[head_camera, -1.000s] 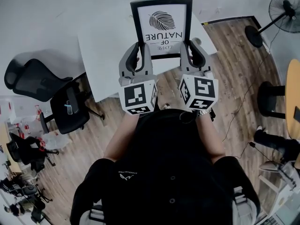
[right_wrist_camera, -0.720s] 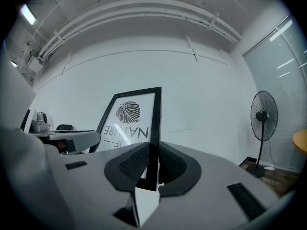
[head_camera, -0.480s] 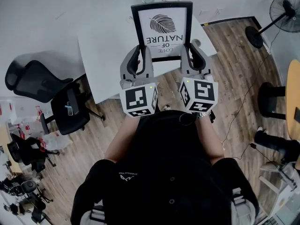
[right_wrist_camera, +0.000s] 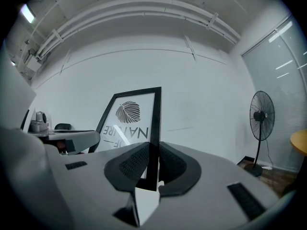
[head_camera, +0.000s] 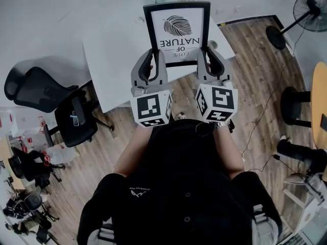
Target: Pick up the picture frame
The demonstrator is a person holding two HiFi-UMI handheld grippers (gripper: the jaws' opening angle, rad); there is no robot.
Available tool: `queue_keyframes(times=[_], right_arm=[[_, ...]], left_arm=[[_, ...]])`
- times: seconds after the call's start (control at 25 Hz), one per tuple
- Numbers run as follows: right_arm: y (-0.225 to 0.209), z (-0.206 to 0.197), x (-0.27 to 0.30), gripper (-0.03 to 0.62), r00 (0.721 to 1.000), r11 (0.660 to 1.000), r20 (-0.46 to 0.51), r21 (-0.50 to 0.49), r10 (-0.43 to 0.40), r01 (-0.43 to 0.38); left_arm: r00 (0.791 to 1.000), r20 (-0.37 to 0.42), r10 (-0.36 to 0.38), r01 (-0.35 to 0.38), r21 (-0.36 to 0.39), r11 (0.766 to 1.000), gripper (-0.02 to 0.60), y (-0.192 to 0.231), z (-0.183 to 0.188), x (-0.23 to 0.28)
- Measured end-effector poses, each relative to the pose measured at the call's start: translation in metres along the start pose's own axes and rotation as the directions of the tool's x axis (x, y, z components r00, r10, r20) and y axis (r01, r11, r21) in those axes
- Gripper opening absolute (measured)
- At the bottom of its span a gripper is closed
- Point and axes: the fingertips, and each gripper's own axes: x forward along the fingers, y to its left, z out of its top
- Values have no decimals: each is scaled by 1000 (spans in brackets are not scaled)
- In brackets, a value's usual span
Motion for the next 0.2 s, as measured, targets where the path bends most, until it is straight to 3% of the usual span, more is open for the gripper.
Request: queue_keyframes(times=[0.2], right_arm=[[0,0,0,64,1000,1000,0,-2,-2,2]], left_arm=[[1000,1,1,-1,-1,1000,74,0,-1,0]])
